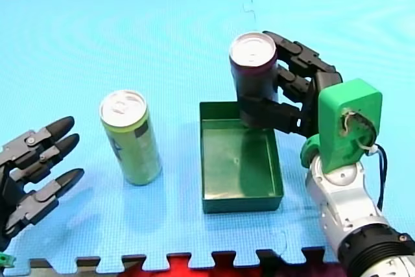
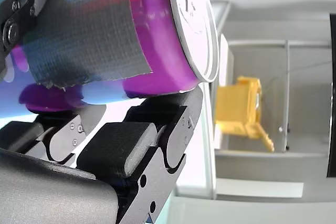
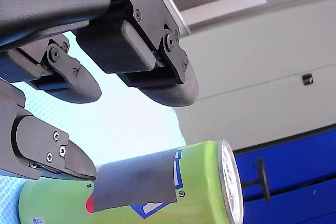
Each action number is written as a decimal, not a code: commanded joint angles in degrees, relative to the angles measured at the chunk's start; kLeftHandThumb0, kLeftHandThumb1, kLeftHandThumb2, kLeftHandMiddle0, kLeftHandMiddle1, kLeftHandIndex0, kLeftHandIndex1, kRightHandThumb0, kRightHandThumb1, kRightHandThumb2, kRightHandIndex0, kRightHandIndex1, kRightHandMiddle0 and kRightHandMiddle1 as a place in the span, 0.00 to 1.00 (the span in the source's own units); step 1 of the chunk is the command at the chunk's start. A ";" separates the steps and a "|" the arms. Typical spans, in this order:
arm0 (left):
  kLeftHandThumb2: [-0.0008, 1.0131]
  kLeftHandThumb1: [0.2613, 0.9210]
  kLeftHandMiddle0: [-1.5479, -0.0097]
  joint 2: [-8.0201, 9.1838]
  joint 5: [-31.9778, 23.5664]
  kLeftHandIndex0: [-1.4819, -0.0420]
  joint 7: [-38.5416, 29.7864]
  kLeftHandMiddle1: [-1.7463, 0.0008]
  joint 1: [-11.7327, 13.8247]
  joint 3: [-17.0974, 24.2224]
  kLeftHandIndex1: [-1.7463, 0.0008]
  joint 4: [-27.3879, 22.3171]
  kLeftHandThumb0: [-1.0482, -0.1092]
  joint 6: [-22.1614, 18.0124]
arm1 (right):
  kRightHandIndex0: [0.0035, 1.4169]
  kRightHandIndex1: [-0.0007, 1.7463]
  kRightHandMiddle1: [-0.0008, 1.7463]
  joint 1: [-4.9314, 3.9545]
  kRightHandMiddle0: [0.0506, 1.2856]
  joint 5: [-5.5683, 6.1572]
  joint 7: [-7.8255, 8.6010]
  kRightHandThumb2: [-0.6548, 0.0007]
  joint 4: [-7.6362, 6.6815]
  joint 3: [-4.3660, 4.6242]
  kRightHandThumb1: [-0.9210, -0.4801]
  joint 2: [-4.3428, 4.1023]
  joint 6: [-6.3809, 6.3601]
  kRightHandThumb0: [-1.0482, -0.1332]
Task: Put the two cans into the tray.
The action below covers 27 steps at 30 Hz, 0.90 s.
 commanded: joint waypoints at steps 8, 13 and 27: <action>0.00 0.89 0.54 0.55 -0.39 0.50 -0.24 1.00 -0.53 0.33 1.00 0.72 0.00 0.11 | 0.91 0.00 0.00 0.81 0.87 1.16 0.58 1.00 -2.19 0.28 0.39 2.05 -0.13 0.67; 0.00 0.89 0.54 0.62 -0.43 0.50 -0.52 1.00 -0.96 0.44 1.00 1.44 0.00 -0.02 | 0.91 0.00 0.00 1.73 0.87 0.73 0.11 1.00 -3.06 1.02 0.40 2.44 -1.08 0.67; 0.00 0.89 0.54 0.51 -0.44 0.50 -0.87 1.00 -1.73 0.64 1.00 2.65 0.00 -0.33 | 0.92 0.00 0.00 -1.00 0.87 1.30 -0.38 1.00 -3.70 1.32 0.39 2.97 0.71 0.68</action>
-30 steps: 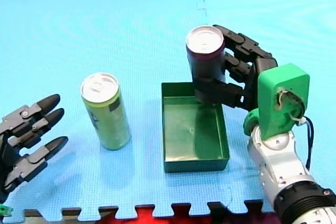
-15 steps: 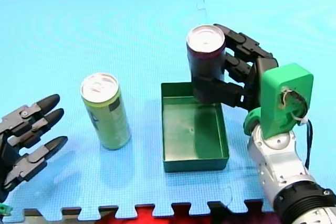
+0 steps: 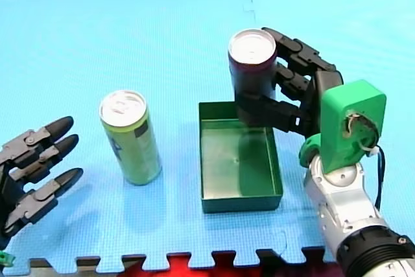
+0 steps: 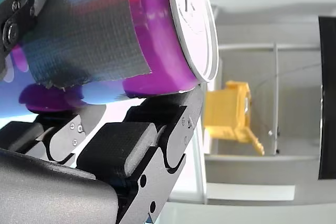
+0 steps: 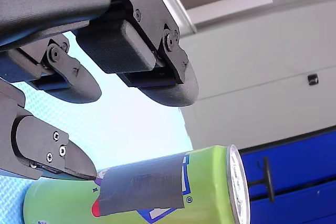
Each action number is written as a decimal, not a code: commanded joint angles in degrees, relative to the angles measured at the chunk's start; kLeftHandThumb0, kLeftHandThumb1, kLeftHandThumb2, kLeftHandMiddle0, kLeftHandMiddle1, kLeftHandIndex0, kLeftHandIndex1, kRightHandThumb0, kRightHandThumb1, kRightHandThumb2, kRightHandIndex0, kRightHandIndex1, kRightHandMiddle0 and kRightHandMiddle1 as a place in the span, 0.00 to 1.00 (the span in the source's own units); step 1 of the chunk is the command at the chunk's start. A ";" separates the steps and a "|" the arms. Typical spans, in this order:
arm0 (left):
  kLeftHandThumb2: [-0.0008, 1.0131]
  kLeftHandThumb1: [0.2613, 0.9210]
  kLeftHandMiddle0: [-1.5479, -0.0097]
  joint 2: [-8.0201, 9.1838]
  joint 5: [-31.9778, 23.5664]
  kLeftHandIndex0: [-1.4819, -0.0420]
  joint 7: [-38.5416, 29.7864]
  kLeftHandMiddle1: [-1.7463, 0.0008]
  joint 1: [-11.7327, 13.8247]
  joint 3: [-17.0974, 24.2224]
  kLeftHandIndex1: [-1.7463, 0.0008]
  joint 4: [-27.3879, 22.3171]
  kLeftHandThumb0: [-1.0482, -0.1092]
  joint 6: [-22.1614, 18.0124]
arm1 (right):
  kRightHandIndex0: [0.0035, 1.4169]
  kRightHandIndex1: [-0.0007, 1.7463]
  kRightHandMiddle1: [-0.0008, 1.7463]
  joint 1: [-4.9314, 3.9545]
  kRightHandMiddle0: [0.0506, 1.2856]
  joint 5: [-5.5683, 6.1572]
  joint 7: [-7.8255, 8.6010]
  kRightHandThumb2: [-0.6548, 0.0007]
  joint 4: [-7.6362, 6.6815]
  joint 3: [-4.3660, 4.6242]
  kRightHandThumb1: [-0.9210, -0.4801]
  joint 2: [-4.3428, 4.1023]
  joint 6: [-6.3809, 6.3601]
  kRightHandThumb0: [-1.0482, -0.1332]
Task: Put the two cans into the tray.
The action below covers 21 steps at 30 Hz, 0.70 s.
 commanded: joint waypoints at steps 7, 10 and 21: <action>0.00 0.89 0.54 0.02 -0.04 0.50 0.20 1.00 -0.90 0.14 1.00 0.97 0.00 -0.46 | 0.92 0.00 0.00 -2.90 0.87 -0.07 -1.69 1.00 -2.22 1.16 0.39 3.92 2.16 0.68; 0.00 0.89 0.54 -0.07 0.25 0.50 0.50 1.00 -1.01 0.06 1.00 0.99 0.00 -0.59 | 0.92 0.00 0.00 -3.10 0.86 0.24 -1.08 1.00 -2.54 1.66 0.38 4.24 2.50 0.68; 0.00 0.89 0.54 0.05 0.34 0.50 0.66 1.00 -0.90 0.11 1.00 0.78 0.00 -0.58 | 0.93 0.00 0.00 -2.26 0.87 1.96 1.24 1.00 -1.45 1.70 0.37 4.88 0.75 0.69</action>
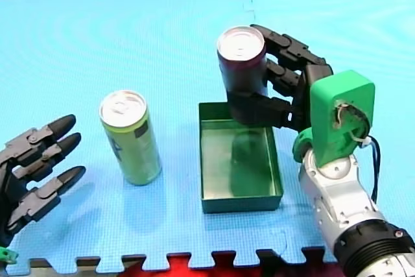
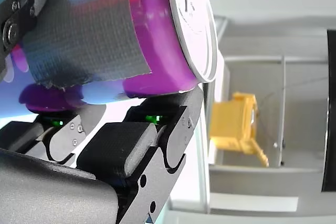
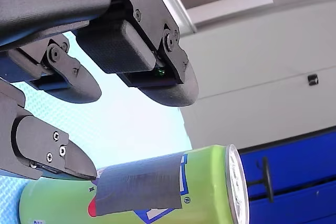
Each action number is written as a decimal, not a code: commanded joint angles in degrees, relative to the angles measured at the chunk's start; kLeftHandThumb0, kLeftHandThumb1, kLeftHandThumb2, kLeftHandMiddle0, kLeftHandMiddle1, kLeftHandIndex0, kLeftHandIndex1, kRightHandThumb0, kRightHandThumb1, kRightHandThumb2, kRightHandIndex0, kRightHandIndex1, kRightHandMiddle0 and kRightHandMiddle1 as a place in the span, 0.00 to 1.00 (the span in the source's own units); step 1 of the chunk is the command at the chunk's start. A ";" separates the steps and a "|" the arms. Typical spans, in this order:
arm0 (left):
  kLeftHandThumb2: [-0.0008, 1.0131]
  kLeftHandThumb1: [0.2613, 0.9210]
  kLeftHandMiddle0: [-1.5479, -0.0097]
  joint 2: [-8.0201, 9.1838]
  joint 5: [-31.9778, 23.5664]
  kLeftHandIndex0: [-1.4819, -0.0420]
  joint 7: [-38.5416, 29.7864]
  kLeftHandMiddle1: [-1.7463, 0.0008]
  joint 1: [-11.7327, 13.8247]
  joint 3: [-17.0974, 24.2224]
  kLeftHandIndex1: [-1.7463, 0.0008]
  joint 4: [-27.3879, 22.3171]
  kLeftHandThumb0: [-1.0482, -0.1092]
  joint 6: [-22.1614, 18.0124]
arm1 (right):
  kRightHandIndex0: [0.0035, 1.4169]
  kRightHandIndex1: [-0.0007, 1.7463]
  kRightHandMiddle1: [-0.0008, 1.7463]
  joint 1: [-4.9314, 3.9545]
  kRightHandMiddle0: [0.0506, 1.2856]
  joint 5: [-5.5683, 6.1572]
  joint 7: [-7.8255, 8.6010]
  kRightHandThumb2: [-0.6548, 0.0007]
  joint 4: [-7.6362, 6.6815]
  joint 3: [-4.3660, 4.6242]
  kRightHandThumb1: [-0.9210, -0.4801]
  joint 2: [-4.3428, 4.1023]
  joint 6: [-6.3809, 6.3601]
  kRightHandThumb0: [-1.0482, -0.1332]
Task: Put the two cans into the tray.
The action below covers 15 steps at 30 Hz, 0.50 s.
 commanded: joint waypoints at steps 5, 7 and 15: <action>0.00 0.89 0.54 0.52 -0.44 0.50 -0.22 1.00 -0.03 0.29 1.00 -0.03 0.00 -0.51 | 0.93 0.00 0.00 -0.78 0.87 1.19 0.62 1.00 -0.46 0.12 0.36 4.57 -2.43 0.69; 0.00 0.89 0.54 0.52 -0.52 0.50 -0.27 1.00 0.09 0.33 1.00 -0.18 0.00 -0.47 | 0.93 0.00 0.00 -0.40 0.87 1.13 0.58 1.00 -0.24 0.30 0.36 4.70 -2.59 0.70; 0.00 0.89 0.54 0.71 -0.24 0.50 0.05 1.00 0.39 0.40 1.00 -0.19 0.00 -0.54 | 0.94 0.00 0.00 0.64 0.88 1.27 0.63 1.00 0.37 0.94 0.36 5.44 -2.77 0.70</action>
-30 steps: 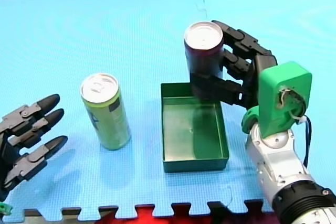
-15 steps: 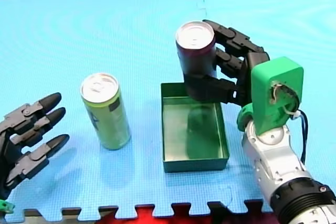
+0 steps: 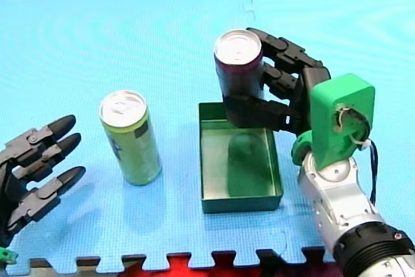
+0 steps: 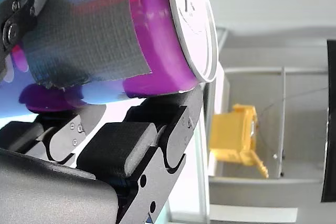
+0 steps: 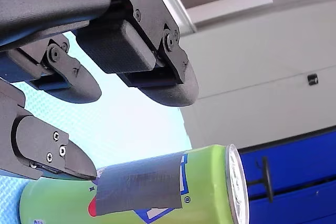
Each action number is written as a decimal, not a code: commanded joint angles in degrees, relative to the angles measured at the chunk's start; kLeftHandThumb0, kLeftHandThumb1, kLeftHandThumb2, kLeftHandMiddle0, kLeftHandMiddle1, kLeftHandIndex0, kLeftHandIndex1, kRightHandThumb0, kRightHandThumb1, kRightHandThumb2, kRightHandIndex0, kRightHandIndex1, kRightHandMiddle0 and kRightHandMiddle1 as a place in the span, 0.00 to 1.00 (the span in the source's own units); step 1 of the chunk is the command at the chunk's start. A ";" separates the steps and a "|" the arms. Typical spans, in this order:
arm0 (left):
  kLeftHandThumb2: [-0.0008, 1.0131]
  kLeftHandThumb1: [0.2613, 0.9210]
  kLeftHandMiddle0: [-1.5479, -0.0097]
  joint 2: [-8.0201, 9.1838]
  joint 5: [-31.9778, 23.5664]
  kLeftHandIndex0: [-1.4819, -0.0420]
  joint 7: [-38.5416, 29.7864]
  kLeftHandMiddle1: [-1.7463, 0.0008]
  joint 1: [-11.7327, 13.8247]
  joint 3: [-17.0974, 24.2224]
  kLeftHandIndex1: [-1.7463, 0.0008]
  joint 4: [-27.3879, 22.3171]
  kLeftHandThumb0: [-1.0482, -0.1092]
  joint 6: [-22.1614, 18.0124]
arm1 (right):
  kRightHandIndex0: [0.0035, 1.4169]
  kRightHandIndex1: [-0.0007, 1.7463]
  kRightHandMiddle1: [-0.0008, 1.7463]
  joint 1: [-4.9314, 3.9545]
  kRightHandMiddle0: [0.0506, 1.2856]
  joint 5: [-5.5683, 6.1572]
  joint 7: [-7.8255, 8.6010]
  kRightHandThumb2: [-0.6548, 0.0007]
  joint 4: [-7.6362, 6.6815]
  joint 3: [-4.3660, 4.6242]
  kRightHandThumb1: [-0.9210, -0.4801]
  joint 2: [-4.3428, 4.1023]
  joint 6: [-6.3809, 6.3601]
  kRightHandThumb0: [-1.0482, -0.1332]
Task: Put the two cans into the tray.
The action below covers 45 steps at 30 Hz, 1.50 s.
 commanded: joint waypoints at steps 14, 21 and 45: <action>0.00 0.89 0.54 0.94 -0.27 0.50 -0.03 1.00 0.53 0.59 1.00 -0.07 0.00 -0.93 | 0.95 0.00 0.00 1.24 0.89 4.55 4.20 1.00 1.93 -1.50 0.36 5.93 -4.17 0.71; 0.00 0.89 0.54 0.97 -0.08 0.51 0.23 1.00 0.75 0.58 1.00 -0.36 0.00 -0.84 | 0.94 0.00 0.00 2.63 0.89 3.30 3.73 1.00 3.04 -0.73 0.37 5.93 -5.85 0.72; 0.00 0.88 0.55 1.33 -0.44 0.51 -0.14 1.00 1.51 0.59 1.00 -1.55 0.00 -0.39 | 0.94 0.00 0.00 2.78 0.89 0.47 0.39 1.00 4.69 0.43 0.38 5.26 -7.34 0.74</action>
